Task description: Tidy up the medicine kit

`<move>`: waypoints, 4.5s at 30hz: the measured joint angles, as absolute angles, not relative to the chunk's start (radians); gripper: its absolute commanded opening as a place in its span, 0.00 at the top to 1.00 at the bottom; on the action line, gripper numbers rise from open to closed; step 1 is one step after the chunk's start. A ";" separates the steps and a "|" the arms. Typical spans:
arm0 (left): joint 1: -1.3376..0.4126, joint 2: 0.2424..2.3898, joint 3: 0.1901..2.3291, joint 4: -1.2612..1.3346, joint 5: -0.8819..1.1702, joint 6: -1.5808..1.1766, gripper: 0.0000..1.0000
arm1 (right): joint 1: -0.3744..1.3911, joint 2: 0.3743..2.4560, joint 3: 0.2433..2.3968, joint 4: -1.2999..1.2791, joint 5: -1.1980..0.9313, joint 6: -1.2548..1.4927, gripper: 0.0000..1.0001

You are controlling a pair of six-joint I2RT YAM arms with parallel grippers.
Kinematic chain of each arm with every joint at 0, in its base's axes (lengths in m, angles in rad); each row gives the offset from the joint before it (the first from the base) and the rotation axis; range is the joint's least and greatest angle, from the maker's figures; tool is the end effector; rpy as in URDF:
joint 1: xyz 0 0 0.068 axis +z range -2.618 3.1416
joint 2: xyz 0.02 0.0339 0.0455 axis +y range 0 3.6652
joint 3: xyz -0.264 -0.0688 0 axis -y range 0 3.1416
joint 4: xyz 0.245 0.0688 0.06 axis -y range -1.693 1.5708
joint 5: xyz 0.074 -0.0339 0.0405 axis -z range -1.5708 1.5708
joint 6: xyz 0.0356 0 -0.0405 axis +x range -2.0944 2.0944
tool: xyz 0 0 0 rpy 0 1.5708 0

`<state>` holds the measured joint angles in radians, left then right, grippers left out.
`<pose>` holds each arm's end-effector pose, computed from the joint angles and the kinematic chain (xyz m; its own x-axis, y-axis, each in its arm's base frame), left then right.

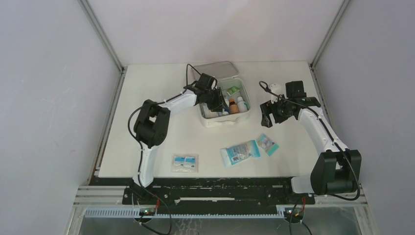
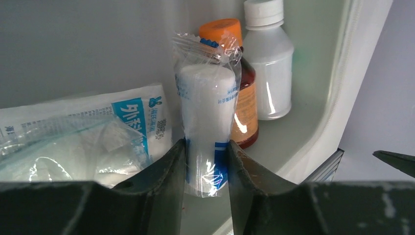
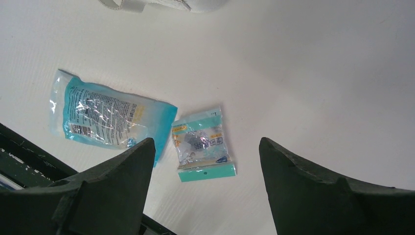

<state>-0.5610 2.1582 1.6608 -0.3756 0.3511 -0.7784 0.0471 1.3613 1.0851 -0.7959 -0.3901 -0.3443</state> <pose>0.3993 -0.2654 0.1868 -0.9441 -0.1854 -0.2725 0.0334 0.7686 -0.6388 0.2674 0.0262 0.2687 -0.7497 -0.3479 -0.5629 -0.5081 0.8476 0.1529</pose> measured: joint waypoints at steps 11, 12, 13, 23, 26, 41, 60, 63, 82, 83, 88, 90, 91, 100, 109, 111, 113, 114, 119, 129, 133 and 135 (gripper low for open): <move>-0.561 2.181 1.661 -0.391 0.352 -0.794 0.42 | 0.046 1.361 1.085 -0.796 -0.395 -0.344 0.23; -0.561 2.181 1.661 -0.392 0.353 -0.794 0.40 | 0.046 1.361 1.085 -0.796 -0.395 -0.344 0.23; -0.561 2.181 1.661 -0.392 0.353 -0.794 0.37 | 0.046 1.361 1.085 -0.796 -0.395 -0.345 0.23; -0.561 2.165 1.664 -0.419 0.371 -0.751 0.21 | 0.045 1.361 1.085 -0.796 -0.401 -0.349 0.22; -0.561 2.133 1.664 -0.435 0.371 -0.715 0.19 | 0.046 1.361 1.085 -0.797 -0.402 -0.353 0.22; -0.561 1.782 1.567 -0.491 0.338 -0.216 0.19 | 0.067 1.284 1.056 -0.814 -0.401 -0.385 0.22; -0.561 1.148 0.890 -0.627 0.190 0.572 0.03 | 0.238 1.244 1.052 -0.764 -0.305 -0.389 0.22; -0.561 1.139 0.837 -0.675 0.204 0.617 0.04 | 0.238 1.243 1.045 -0.749 -0.301 -0.389 0.22; -0.561 1.391 0.781 -0.717 0.269 0.692 0.22 | 0.238 1.218 0.980 -0.733 -0.289 -0.390 0.22; -0.561 1.404 0.781 -0.717 0.270 0.692 0.25 | 0.238 1.218 0.980 -0.733 -0.289 -0.390 0.22; -0.562 1.456 0.781 -0.717 0.270 0.691 0.37 | 0.238 1.218 0.980 -0.733 -0.289 -0.390 0.22; -0.567 1.459 0.781 -0.717 0.269 0.688 0.41 | 0.238 1.218 0.978 -0.732 -0.287 -0.390 0.22; -0.571 1.459 0.781 -0.715 0.266 0.686 0.44 | 0.238 1.218 0.977 -0.732 -0.286 -0.390 0.22; -0.609 1.427 0.741 -0.684 0.258 0.649 0.73 | 0.238 1.218 0.973 -0.732 -0.275 -0.390 0.22; -0.615 1.406 0.739 -0.670 0.241 0.640 1.00 | 0.238 1.218 0.973 -0.731 -0.270 -0.390 0.22; -0.615 1.406 0.742 -0.675 0.243 0.646 1.00 | 0.238 1.218 0.973 -0.730 -0.268 -0.390 0.22; -0.615 1.406 0.752 -0.697 0.248 0.651 1.00 | 0.238 1.218 0.973 -0.728 -0.263 -0.390 0.22; -0.615 1.404 0.761 -0.710 0.250 0.657 1.00 | 0.238 1.218 0.973 -0.728 -0.262 -0.390 0.22; -0.615 1.382 0.853 -0.776 0.269 0.669 1.00 | 0.234 1.218 0.973 -0.728 -0.256 -0.390 0.22; -0.611 1.389 1.156 -0.831 0.277 0.658 1.00 | 0.196 1.199 0.973 -0.728 -0.262 -0.389 0.22; -0.603 1.468 1.340 -0.824 0.294 0.612 1.00 | 0.168 1.173 0.973 -0.728 -0.272 -0.389 0.22; -0.595 1.526 1.433 -0.816 0.296 0.588 1.00 | 0.159 1.164 0.973 -0.728 -0.275 -0.389 0.22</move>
<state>-0.5953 1.5265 1.4334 -0.8162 0.2962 0.5877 0.1585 1.1645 0.9733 -0.7284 -0.2749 -0.3889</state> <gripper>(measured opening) 0.004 0.777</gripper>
